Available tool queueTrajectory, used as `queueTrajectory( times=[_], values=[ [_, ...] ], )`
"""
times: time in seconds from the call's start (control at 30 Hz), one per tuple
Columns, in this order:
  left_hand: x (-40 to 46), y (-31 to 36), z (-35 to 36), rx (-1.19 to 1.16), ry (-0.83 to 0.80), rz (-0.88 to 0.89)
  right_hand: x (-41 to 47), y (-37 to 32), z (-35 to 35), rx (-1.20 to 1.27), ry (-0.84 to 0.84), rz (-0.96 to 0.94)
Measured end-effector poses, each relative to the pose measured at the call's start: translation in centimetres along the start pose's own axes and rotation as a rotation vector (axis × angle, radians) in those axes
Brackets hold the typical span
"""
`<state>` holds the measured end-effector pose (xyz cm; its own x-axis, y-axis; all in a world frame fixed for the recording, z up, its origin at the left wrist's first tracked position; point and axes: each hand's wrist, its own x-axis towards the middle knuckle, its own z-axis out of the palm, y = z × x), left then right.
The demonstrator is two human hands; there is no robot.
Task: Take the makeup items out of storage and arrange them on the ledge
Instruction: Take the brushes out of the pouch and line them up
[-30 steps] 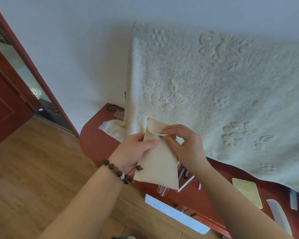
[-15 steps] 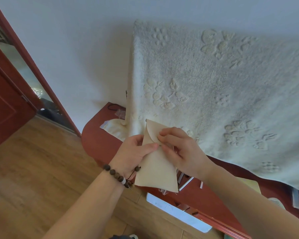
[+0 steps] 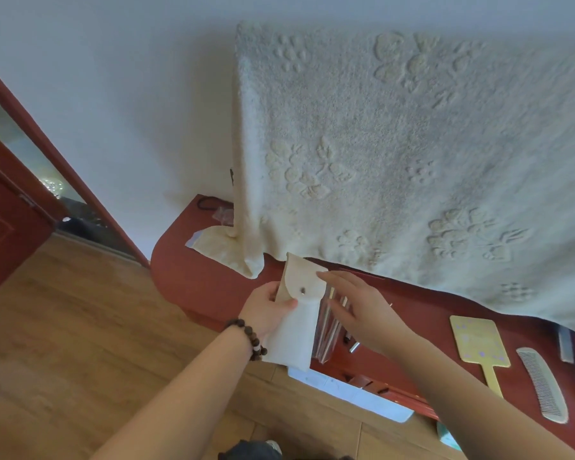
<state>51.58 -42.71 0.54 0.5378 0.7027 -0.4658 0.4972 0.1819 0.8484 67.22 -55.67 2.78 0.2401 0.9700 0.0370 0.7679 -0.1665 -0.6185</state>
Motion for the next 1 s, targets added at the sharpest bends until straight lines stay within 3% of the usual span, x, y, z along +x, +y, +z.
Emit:
queueTrajectory(
  times=[0.37, 0.6, 0.77, 0.87, 1.0],
  values=[
    [6.4, -2.4, 2.4, 0.205, 0.069, 0.0, -5.6, 4.2, 0.7, 0.085, 0.25, 0.404],
    [7.4, -3.1, 4.4, 0.396, 0.242, 0.008, -7.0, 4.5, 1.3, 0.075, 0.289, 0.49],
    [6.9, -2.5, 4.5, 0.688, 0.232, 0.012, -7.2, 4.2, 1.8, 0.082, 0.303, 0.526],
    [6.1, -2.1, 4.1, 0.824, 0.267, 0.08, -7.4, 4.0, 2.0, 0.074, 0.308, 0.541],
    [4.4, -1.5, 4.3, 0.882, 0.298, 0.314, -7.7, 3.9, 2.1, 0.057, 0.343, 0.55]
  ],
)
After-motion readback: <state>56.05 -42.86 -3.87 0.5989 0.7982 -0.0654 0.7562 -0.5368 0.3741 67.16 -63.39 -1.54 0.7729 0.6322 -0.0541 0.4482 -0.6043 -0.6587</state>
